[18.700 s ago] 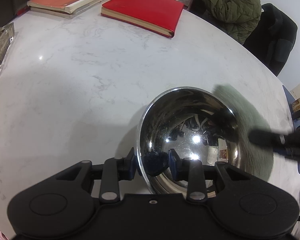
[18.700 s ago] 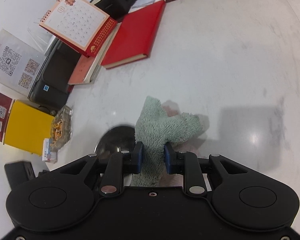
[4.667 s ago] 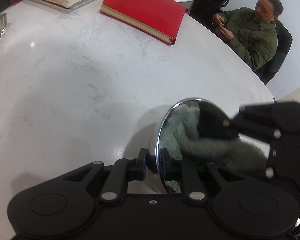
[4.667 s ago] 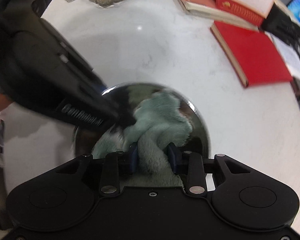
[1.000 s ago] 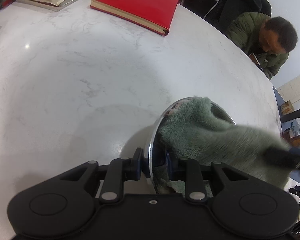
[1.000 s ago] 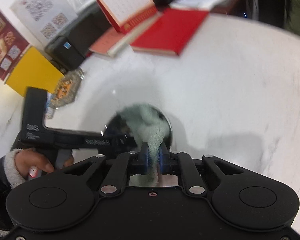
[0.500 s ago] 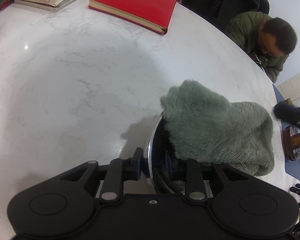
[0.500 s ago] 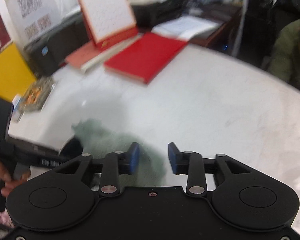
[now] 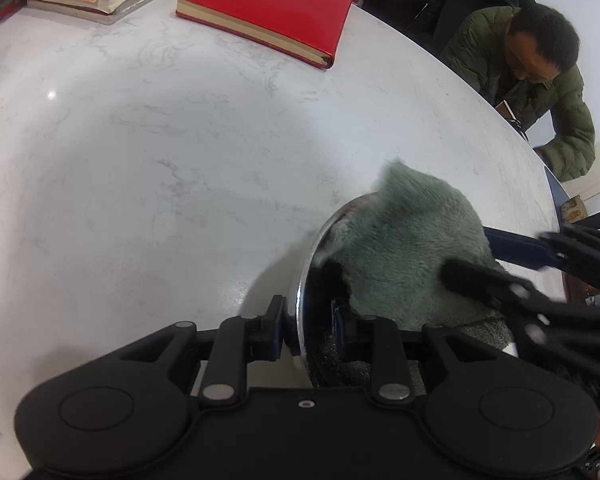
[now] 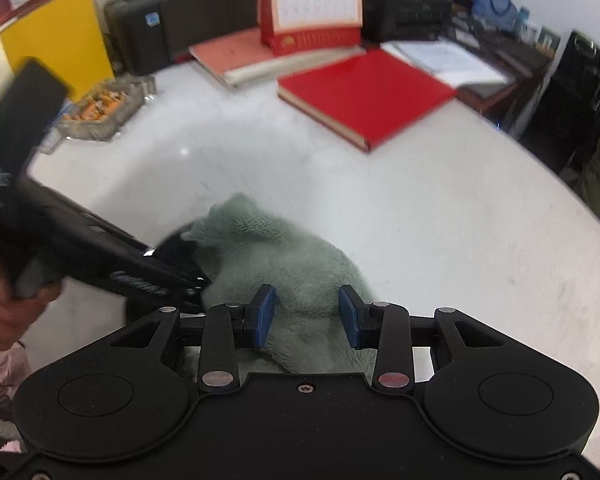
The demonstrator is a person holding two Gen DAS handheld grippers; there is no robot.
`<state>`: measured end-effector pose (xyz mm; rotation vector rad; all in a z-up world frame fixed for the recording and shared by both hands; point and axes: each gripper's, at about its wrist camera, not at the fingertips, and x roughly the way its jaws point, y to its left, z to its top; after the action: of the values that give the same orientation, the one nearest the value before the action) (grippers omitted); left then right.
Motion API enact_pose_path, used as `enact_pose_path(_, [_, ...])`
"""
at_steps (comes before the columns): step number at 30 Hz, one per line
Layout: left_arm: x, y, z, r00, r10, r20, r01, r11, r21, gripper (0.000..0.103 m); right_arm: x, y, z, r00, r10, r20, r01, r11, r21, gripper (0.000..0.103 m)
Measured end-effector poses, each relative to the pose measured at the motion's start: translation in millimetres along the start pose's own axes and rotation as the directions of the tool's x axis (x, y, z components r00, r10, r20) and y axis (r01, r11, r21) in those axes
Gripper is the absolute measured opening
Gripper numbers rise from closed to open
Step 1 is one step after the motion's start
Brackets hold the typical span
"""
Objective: Clean bowl
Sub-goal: 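Rub the cloth over the bowl's outer wall near the left gripper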
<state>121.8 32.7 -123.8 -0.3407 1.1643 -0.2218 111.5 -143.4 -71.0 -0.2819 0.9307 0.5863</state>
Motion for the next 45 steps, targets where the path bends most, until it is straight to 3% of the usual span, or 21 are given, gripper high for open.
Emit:
enact_pose_path(4, [-1, 1, 0, 1.0, 0.007, 0.014, -0.007, 1.0, -0.02, 0.024, 12, -12, 5, 0.997, 0.072, -0.011, -0.07, 0.994, 0.089, 0.036])
enact_pose_path(9, [-5, 2, -4, 0.999, 0.013, 0.048, -0.01, 0.998, -0.063, 0.024, 5, -28, -11, 0.991, 0.126, -0.052, -0.114, 0.976, 0.186, 0.025])
enact_pose_path(11, [-6, 1, -4, 0.999, 0.011, 0.05, -0.009, 0.999, -0.05, 0.024, 0, -31, -19, 0.987, 0.14, -0.078, -0.121, 0.971, 0.206, 0.025])
enact_pose_path(18, [-6, -1, -2, 0.999, 0.007, 0.039, -0.007, 1.0, 0.001, 0.024, 16, -11, 20, 0.993, 0.09, -0.078, -0.087, 0.995, 0.04, 0.025])
enact_pose_path(26, [-5, 3, -2, 0.997, -0.001, 0.073, 0.004, 0.999, -0.032, 0.026, 5, -12, -11, 0.983, 0.095, -0.155, -0.082, 0.993, 0.088, 0.025])
enact_pose_path(32, [-5, 2, 0, 0.998, -0.001, 0.069, 0.001, 1.0, -0.006, 0.025, 10, -1, 20, 0.991, 0.063, -0.12, -0.063, 0.998, -0.002, 0.025])
enact_pose_path(34, [-5, 2, 0, 0.997, 0.0, 0.072, 0.001, 1.0, -0.014, 0.025, 14, -2, 27, 0.99, 0.081, -0.113, -0.081, 0.997, 0.012, 0.025])
enact_pose_path(42, [-3, -1, -3, 0.995, 0.011, 0.096, -0.011, 1.0, -0.002, 0.028, 2, -16, -14, 0.975, 0.131, -0.177, -0.102, 0.981, 0.163, 0.025])
enact_pose_path(45, [-2, -3, -4, 0.995, 0.019, 0.099, -0.019, 1.0, 0.0, 0.027, 5, -12, 0, 0.98, 0.103, -0.171, -0.083, 0.989, 0.121, 0.025])
